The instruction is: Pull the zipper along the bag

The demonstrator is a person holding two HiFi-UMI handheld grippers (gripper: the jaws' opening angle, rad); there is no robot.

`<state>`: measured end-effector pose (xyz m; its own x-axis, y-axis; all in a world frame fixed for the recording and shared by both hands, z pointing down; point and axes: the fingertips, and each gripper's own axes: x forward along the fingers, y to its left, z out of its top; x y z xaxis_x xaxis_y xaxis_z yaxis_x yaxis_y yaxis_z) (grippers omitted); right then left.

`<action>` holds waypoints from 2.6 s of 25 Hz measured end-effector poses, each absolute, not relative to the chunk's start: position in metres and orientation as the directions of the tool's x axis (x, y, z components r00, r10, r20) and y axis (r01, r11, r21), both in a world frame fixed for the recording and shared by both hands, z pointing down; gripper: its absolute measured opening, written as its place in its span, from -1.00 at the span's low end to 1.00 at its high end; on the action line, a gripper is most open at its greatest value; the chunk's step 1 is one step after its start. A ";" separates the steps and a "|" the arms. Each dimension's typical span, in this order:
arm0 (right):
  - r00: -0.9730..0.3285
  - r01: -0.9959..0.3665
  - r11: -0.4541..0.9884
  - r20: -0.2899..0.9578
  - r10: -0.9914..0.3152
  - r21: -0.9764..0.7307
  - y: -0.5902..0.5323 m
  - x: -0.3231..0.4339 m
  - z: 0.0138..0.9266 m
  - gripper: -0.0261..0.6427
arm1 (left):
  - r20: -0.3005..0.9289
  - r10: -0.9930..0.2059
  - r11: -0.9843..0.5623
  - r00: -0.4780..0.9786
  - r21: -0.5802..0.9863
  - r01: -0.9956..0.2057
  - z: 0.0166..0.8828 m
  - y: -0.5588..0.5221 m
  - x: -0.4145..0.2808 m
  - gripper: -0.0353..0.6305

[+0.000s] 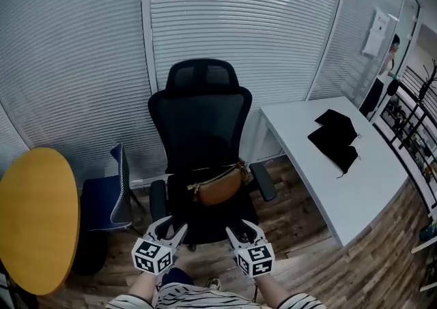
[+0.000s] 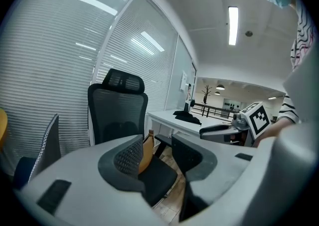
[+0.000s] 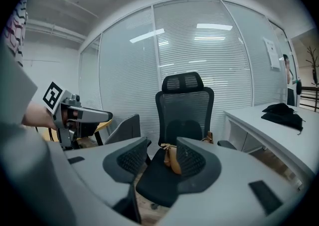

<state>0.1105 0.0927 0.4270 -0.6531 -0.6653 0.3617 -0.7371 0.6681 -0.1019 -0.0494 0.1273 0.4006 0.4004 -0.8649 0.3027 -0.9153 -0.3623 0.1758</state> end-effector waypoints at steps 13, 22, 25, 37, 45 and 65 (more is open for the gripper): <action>-0.602 -0.779 0.617 0.411 -0.685 -0.112 0.041 0.098 0.469 -0.35 | 0.364 -0.825 -0.384 0.432 0.201 -0.901 0.441 0.051 -0.057 -0.42; -0.545 -0.812 0.574 0.493 -0.678 -0.107 -0.008 0.055 0.513 -0.36 | 0.439 -0.759 -0.427 0.480 0.220 -0.877 0.486 -0.023 -0.100 -0.42; -0.534 -0.815 0.569 0.521 -0.666 -0.108 -0.024 0.042 0.528 -0.36 | 0.446 -0.744 -0.441 0.497 0.231 -0.867 0.498 -0.049 -0.110 -0.42; -0.515 -0.758 0.652 0.596 -0.616 0.019 -0.082 -0.006 0.596 -0.35 | 0.519 -0.628 -0.454 0.579 0.359 -0.815 0.579 -0.097 -0.124 -0.42; -0.504 -0.649 0.738 0.622 -0.599 0.186 -0.090 -0.039 0.640 -0.35 | 0.554 -0.570 -0.456 0.607 0.401 -0.795 0.620 -0.113 -0.138 -0.42; -0.529 -0.345 0.728 0.518 -0.673 0.593 -0.101 -0.091 0.679 -0.63 | 0.541 -0.455 -0.455 0.707 0.541 -0.707 0.666 -0.129 -0.144 -0.42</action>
<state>-0.0912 -0.1011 0.6790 -0.5289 -0.6726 0.5175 -0.3450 0.7275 0.5930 -0.1437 -0.1288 0.6664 0.7071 -0.4549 0.5414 -0.7071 -0.4552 0.5410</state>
